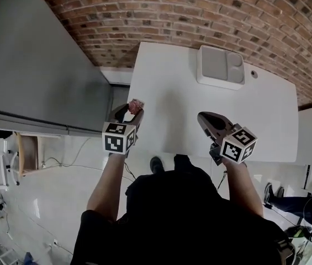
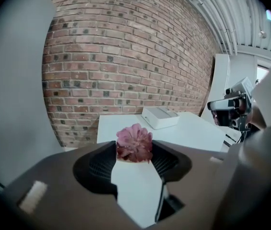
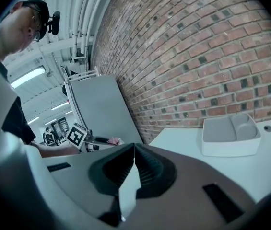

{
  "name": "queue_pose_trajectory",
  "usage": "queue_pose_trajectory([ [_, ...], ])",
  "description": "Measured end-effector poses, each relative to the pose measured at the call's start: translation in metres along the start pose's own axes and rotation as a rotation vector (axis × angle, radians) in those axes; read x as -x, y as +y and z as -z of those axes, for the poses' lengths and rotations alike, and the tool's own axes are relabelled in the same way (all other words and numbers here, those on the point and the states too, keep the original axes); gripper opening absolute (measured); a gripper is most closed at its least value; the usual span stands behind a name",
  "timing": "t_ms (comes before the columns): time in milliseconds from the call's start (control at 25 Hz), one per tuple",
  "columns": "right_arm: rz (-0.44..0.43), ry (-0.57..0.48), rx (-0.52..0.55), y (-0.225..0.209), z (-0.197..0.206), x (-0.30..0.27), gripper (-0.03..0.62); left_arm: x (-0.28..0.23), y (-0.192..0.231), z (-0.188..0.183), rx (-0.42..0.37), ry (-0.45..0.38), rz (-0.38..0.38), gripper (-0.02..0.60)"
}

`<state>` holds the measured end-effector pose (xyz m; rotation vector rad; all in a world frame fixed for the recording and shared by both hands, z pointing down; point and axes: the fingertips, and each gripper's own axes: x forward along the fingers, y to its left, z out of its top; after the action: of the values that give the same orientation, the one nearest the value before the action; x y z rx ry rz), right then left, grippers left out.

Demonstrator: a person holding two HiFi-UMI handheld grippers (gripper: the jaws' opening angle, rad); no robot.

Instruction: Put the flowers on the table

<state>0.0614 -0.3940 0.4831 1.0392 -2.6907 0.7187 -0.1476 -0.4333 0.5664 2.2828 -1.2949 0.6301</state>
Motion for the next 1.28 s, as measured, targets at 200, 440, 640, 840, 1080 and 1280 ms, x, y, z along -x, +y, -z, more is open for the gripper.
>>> queue_pose_trajectory([
  [200,-0.005,0.022,-0.017,-0.021,0.0,-0.01,0.012,-0.035,-0.004,0.009,0.001,0.057,0.021,0.23],
  [440,-0.018,0.041,-0.021,-0.036,-0.001,-0.02,0.012,-0.071,-0.02,0.034,-0.008,0.139,0.062,0.23],
  [640,-0.019,0.067,-0.027,-0.043,0.008,-0.026,0.012,-0.091,-0.021,0.053,-0.016,0.182,0.069,0.23],
  [840,-0.005,0.088,-0.03,-0.049,0.013,-0.026,0.012,-0.103,-0.014,0.071,-0.033,0.215,0.051,0.23],
  [1080,0.006,0.094,-0.029,-0.052,0.013,-0.025,0.012,-0.11,-0.017,0.092,-0.051,0.257,0.057,0.23],
  [1280,0.007,0.102,-0.036,-0.05,0.019,-0.021,0.012,-0.116,-0.023,0.104,-0.066,0.273,0.064,0.232],
])
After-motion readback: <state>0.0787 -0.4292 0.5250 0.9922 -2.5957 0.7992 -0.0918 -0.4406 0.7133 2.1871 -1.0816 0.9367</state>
